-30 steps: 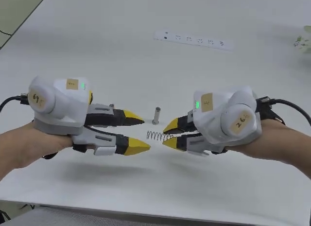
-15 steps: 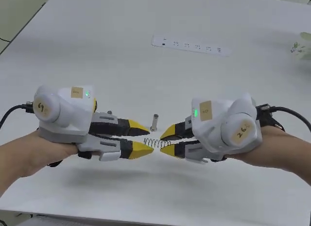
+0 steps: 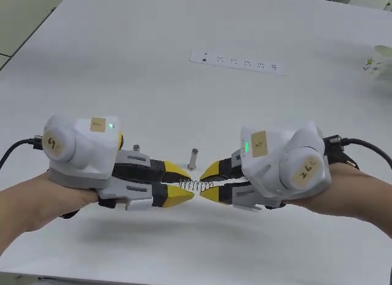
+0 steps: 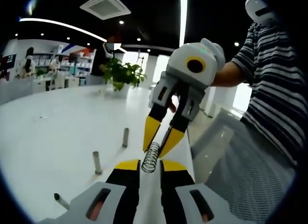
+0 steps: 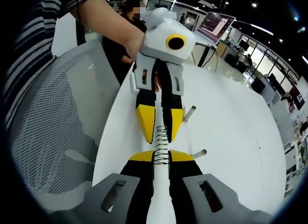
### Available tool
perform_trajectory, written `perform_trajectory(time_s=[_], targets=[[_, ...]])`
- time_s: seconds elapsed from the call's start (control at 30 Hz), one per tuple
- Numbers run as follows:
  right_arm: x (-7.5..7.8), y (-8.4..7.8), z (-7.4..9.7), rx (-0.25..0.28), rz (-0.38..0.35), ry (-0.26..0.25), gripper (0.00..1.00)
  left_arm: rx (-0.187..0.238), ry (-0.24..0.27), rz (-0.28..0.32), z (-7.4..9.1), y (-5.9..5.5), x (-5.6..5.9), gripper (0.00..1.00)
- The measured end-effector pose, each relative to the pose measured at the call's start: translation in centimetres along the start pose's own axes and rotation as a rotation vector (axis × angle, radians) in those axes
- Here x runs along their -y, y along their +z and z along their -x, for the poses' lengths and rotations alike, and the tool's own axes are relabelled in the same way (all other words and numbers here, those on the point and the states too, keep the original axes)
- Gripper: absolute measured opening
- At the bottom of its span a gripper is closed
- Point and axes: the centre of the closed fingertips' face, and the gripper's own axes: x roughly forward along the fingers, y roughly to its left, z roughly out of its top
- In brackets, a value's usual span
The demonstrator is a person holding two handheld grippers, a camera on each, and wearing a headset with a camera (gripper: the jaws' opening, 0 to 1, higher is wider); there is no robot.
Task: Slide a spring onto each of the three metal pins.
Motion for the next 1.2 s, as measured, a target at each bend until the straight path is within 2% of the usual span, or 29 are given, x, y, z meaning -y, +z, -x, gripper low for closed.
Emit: perform_trajectory(time_s=[0.23, 0.83, 1.2], targets=[[-0.04, 0.11, 0.11, 0.005, -0.003, 0.000, 0.07, 0.019, 0.001, 0.008, -0.13, 0.44, 0.01, 0.05], [-0.18, 0.35, 0.31, 0.016, -0.006, 0.000, 0.07, 0.018, -0.003, 0.001, -0.25, 0.43, 0.28, 0.04], [-0.22, 0.34, 0.34, 0.035, -0.042, -0.001, 0.08, 0.025, -0.014, -0.010, -0.23, 0.49, 0.47, 0.03]])
